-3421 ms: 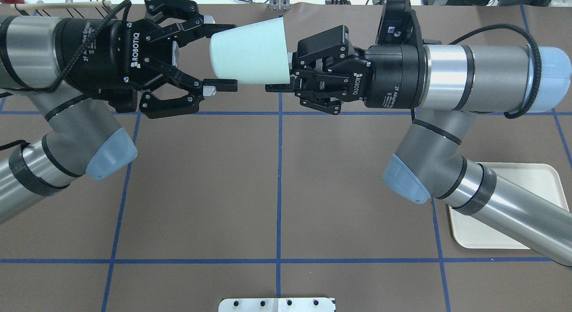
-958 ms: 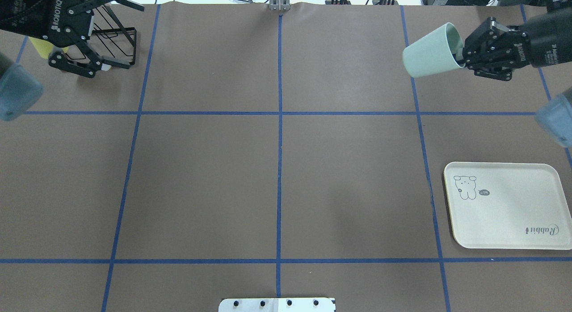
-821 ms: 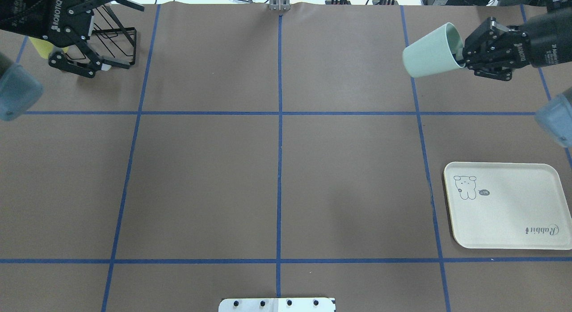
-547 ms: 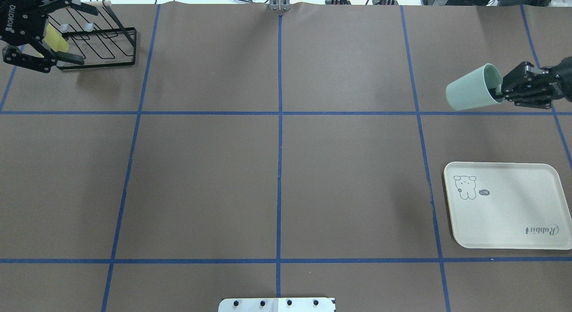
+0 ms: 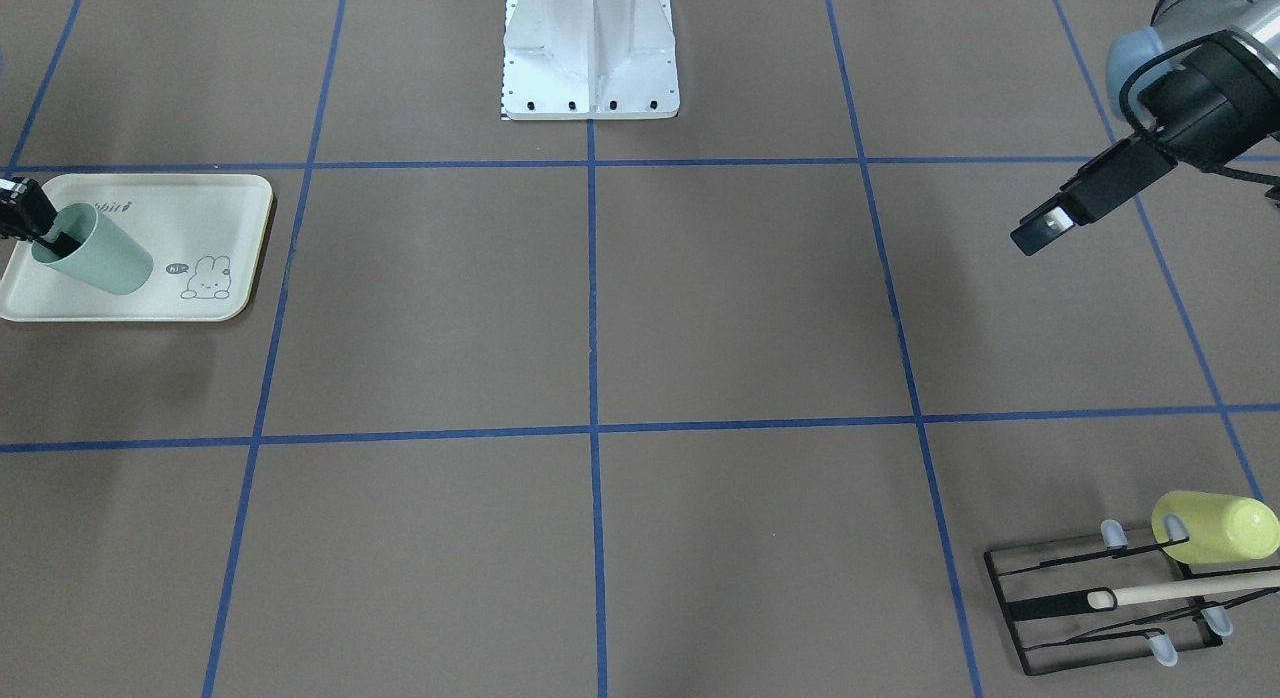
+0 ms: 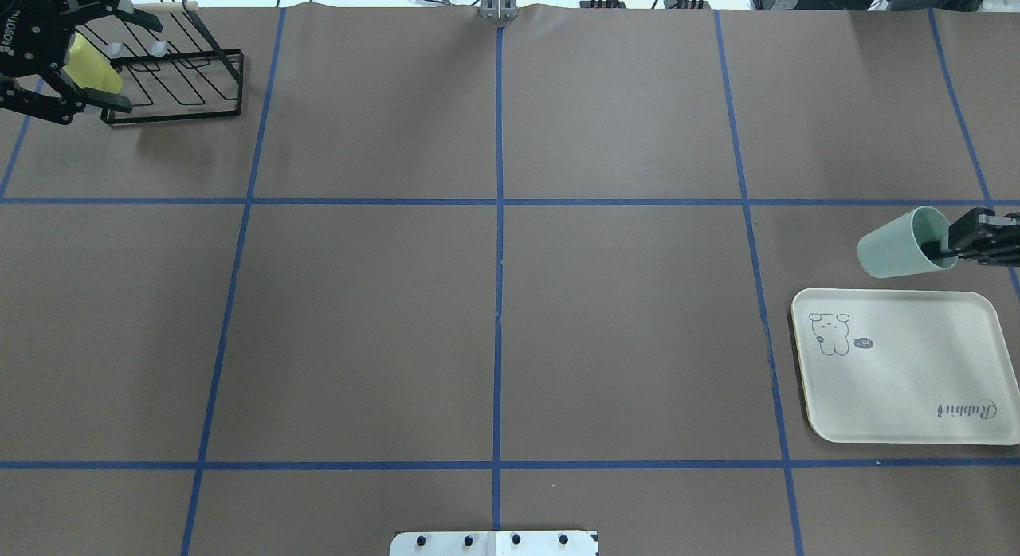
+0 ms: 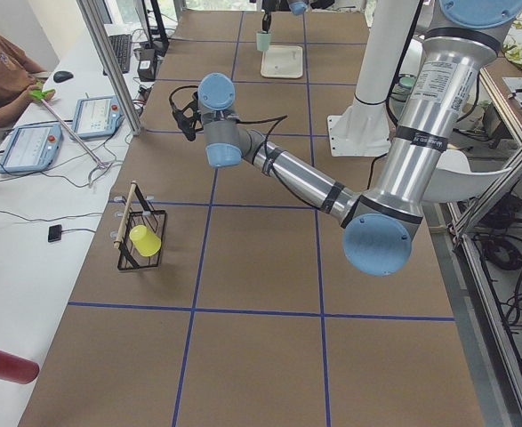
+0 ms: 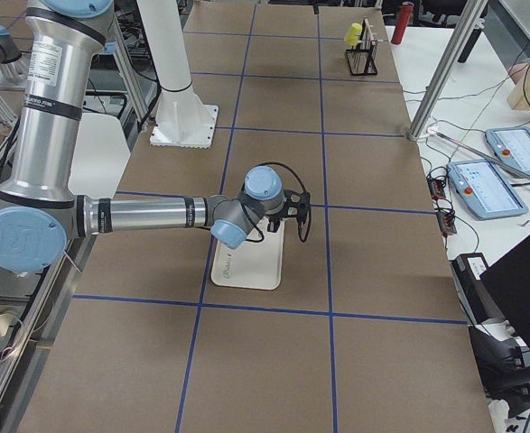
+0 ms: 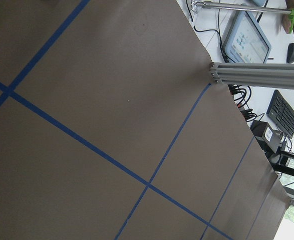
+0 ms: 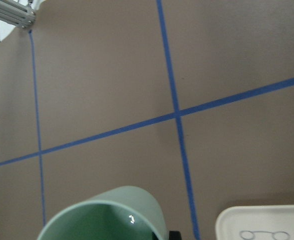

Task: Left arm grabs green cup and hands to right arm on tray

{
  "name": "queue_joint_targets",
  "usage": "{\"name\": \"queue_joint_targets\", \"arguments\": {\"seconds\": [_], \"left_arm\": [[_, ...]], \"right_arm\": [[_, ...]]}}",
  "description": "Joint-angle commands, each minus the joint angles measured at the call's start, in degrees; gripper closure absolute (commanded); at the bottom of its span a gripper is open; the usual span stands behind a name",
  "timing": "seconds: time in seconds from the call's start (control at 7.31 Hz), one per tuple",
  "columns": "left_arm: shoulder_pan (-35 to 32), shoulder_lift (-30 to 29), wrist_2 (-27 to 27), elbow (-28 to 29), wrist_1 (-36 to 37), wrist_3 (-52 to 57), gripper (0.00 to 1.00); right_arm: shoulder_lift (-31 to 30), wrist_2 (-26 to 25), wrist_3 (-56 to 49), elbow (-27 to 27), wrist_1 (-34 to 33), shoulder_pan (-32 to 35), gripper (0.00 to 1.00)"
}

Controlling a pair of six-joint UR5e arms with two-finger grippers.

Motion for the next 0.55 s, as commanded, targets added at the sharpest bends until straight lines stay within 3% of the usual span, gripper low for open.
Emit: {"name": "queue_joint_targets", "arguments": {"seconds": [0.0,0.27,0.41], "left_arm": [[-0.2,0.0,0.0,-0.1,0.6,0.3,0.0],[-0.3,0.0,0.0,-0.1,0.8,0.3,0.0],[-0.3,0.0,0.1,-0.2,0.8,0.3,0.0]], "right_arm": [[-3.5,-2.3,-7.0,0.2,-4.6,-3.2,1.0],[-4.8,-3.0,-8.0,0.5,-4.9,-5.7,1.0],[-5.4,-5.8,-8.0,0.5,-5.0,-7.0,1.0]]}}
